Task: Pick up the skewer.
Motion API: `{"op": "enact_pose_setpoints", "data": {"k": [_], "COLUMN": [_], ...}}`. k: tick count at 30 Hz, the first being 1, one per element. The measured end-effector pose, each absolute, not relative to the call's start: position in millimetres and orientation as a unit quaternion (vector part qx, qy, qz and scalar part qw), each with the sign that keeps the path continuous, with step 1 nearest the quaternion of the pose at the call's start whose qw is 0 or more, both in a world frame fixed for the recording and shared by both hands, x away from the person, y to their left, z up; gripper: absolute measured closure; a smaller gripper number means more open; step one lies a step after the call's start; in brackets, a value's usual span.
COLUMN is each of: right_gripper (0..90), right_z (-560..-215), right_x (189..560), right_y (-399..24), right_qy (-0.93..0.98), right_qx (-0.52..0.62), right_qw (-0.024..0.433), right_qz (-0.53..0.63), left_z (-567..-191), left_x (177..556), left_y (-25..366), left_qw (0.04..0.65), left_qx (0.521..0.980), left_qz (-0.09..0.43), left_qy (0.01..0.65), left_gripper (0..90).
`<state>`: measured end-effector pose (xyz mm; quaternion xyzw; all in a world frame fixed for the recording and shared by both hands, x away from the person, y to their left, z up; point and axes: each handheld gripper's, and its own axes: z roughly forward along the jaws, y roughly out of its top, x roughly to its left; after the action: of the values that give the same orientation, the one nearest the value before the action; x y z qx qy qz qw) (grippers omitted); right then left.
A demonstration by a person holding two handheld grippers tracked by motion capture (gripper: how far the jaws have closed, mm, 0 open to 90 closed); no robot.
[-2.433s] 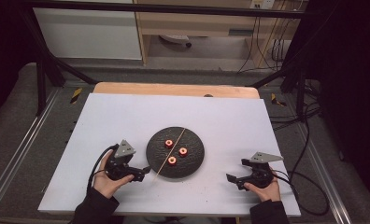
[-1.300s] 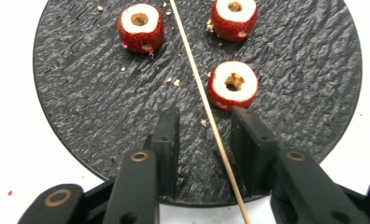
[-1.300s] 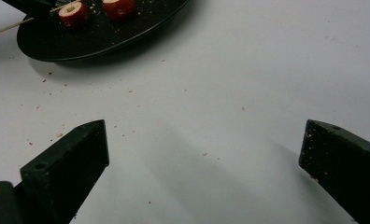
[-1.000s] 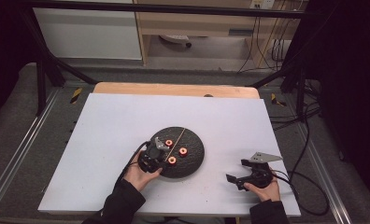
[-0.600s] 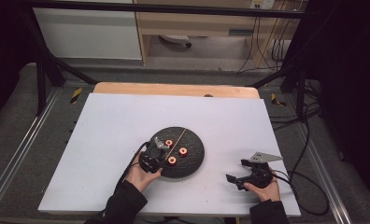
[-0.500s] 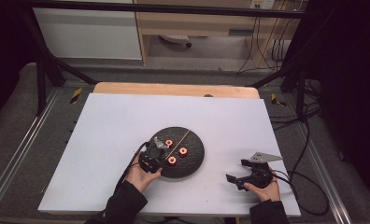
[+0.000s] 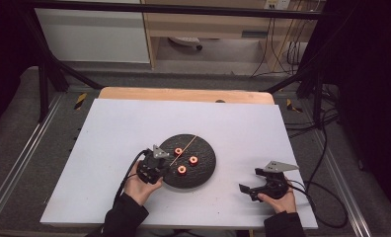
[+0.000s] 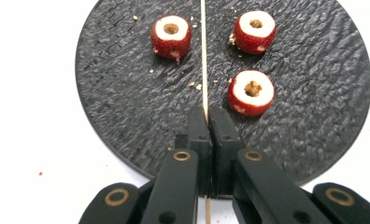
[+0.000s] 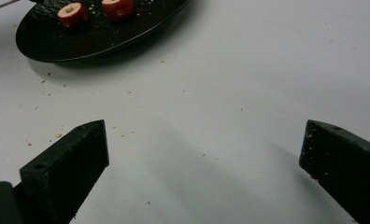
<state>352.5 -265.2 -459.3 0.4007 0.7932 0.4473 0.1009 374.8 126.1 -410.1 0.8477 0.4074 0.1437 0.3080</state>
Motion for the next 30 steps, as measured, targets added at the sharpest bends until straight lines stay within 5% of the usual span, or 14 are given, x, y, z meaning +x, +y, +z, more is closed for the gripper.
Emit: {"op": "enact_pose_setpoints", "data": {"k": [30], "right_gripper": [0.9], "right_z": [-443.9], "right_x": [353.2], "right_y": [-240.2], "right_qy": [0.810], "right_qx": [0.375], "right_qw": [0.131], "right_qz": [0.431], "left_z": [-407.9], "left_x": [344.2], "left_y": [167.6], "left_qw": [0.402], "left_qx": [0.828], "left_qz": [0.158], "left_qy": [0.358], "left_gripper": [88.2]}}
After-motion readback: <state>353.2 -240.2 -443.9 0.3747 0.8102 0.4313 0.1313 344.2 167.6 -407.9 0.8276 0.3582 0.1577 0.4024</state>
